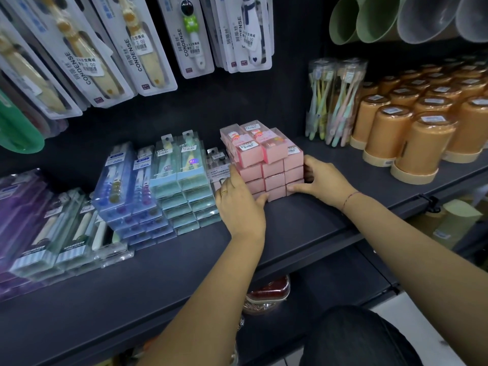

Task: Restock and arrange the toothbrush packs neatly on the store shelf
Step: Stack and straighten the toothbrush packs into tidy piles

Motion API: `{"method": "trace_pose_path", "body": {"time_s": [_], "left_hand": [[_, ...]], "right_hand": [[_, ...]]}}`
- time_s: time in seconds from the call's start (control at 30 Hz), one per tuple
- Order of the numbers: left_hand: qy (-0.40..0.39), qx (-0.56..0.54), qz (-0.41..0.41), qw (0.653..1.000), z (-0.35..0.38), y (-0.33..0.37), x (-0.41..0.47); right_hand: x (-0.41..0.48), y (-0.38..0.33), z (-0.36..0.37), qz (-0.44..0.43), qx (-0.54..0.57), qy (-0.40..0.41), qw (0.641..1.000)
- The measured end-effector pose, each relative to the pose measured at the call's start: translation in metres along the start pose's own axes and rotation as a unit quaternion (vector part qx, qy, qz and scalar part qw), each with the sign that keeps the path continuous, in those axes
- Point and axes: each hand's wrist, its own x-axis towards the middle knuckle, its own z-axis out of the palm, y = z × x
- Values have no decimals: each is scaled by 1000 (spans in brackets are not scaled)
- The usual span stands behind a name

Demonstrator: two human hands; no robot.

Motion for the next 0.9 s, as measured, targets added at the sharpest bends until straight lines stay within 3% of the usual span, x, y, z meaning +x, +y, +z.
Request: {"method": "trace_pose_path", "body": {"time_s": [0.9], "left_hand": [[21,-17,-19,999,3,1,0]], "right_hand": [[-2,-4,1,0,-1,27,1000]]}}
